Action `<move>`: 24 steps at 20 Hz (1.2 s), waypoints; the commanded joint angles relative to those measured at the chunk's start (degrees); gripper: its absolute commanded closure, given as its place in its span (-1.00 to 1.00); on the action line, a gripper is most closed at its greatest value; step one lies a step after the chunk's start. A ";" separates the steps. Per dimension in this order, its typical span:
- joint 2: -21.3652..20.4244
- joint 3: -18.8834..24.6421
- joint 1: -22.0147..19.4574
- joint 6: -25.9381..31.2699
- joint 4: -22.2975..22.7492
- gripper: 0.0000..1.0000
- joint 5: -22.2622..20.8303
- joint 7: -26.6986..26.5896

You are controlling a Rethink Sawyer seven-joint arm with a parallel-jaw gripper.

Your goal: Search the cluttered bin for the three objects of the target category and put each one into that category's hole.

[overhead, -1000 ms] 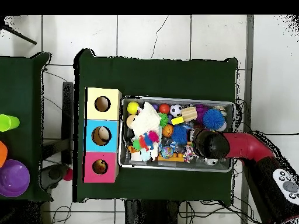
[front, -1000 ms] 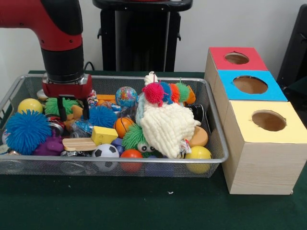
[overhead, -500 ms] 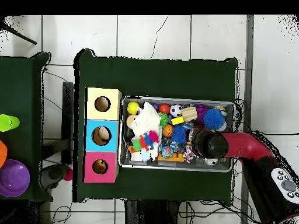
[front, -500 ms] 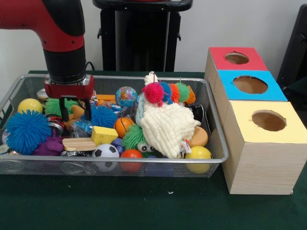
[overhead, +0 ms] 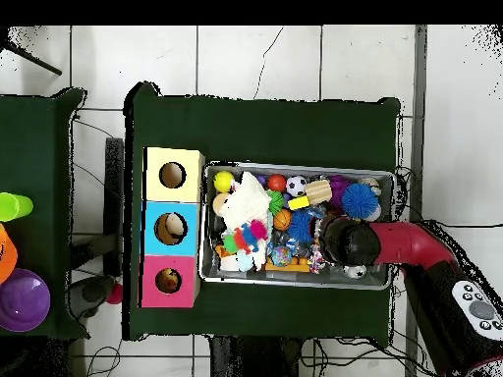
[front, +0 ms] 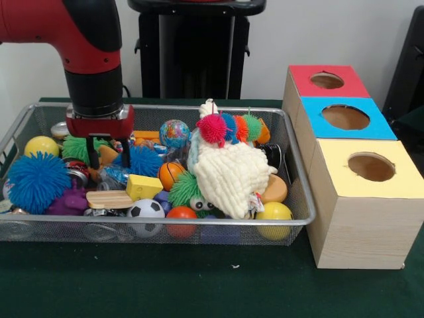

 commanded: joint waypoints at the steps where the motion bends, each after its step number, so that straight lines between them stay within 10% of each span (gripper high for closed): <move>1: 1.77 0.10 0.81 7.35 -2.29 -1.00 -2.97 -12.21; 24: -9.61 4.50 -7.06 11.94 7.11 -1.00 4.97 -11.25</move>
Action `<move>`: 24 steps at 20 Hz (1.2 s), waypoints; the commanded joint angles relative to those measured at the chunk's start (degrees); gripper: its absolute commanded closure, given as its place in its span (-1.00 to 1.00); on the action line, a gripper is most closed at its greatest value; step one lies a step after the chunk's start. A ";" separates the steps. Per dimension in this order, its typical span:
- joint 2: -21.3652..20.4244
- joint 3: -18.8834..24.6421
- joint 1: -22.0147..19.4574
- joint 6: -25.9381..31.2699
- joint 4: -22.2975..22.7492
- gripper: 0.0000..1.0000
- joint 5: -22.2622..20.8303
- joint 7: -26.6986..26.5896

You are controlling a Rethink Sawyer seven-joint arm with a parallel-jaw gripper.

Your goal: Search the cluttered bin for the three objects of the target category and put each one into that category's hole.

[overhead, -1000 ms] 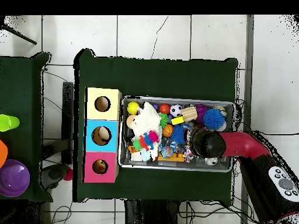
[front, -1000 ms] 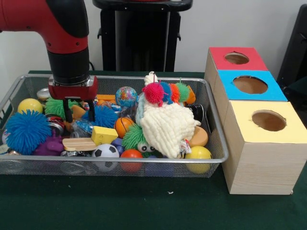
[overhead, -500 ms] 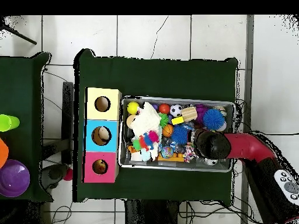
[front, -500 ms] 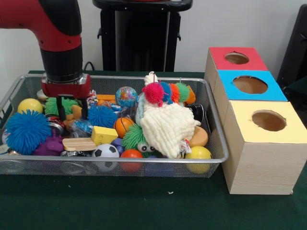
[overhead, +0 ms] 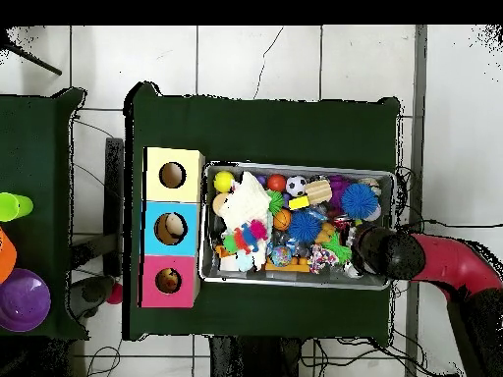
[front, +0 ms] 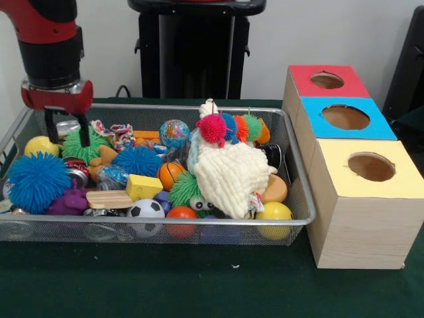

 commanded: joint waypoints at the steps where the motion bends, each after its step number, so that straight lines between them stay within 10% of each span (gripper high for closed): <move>1: -3.57 3.33 -0.10 7.58 5.17 -1.00 2.34 -10.33; 24: 4.00 -2.53 5.70 -7.05 4.48 -1.00 -2.04 2.13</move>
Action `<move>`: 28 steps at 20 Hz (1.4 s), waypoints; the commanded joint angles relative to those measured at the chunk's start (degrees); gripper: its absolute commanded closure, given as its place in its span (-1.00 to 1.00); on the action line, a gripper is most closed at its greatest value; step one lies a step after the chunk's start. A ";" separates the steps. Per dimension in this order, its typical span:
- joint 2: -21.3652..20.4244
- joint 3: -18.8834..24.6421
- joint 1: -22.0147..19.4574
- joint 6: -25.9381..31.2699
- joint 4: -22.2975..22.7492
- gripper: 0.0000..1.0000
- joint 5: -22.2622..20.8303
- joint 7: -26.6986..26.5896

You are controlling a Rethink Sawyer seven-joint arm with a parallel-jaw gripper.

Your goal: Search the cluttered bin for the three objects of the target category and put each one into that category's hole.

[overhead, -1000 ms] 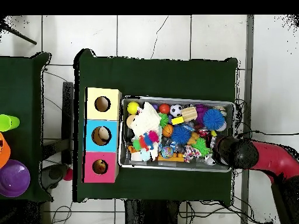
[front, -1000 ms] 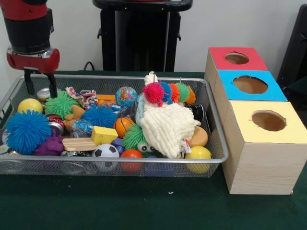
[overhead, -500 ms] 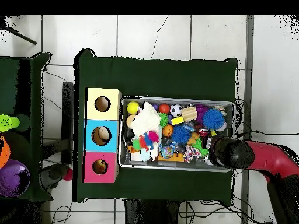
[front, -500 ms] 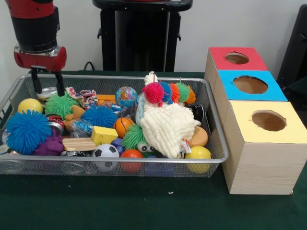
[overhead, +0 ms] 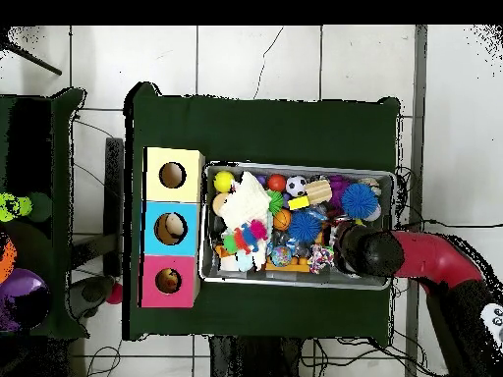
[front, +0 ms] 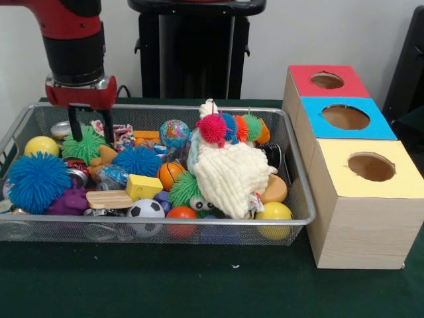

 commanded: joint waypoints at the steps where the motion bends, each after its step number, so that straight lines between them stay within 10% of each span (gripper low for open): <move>1: 4.65 -2.45 2.24 -5.83 2.11 -1.00 -3.19 1.98; 28: 6.40 -2.80 -0.01 -4.31 0.30 -1.00 -8.15 -6.39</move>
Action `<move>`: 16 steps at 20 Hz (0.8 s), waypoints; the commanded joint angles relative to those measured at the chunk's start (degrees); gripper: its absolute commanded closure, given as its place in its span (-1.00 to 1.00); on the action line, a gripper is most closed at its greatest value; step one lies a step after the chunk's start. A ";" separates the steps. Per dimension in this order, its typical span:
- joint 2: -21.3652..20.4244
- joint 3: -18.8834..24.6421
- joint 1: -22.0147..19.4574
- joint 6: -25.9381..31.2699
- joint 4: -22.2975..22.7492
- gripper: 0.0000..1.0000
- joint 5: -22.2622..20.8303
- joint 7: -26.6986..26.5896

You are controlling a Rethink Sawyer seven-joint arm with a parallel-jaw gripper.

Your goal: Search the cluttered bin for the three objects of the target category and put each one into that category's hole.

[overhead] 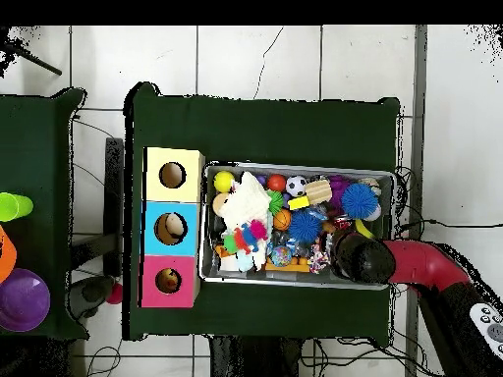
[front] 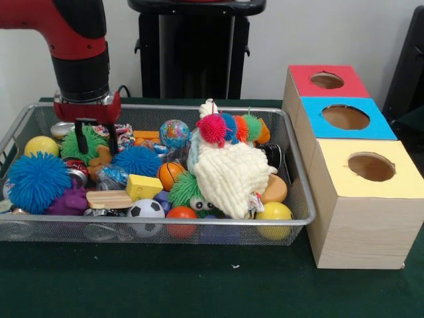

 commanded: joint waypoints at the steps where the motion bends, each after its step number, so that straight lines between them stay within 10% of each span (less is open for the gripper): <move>1: 2.47 -1.51 1.05 -0.21 0.09 -1.00 -5.68 -6.07; 16: 4.18 -0.72 0.90 -4.03 0.00 -1.00 -3.23 0.20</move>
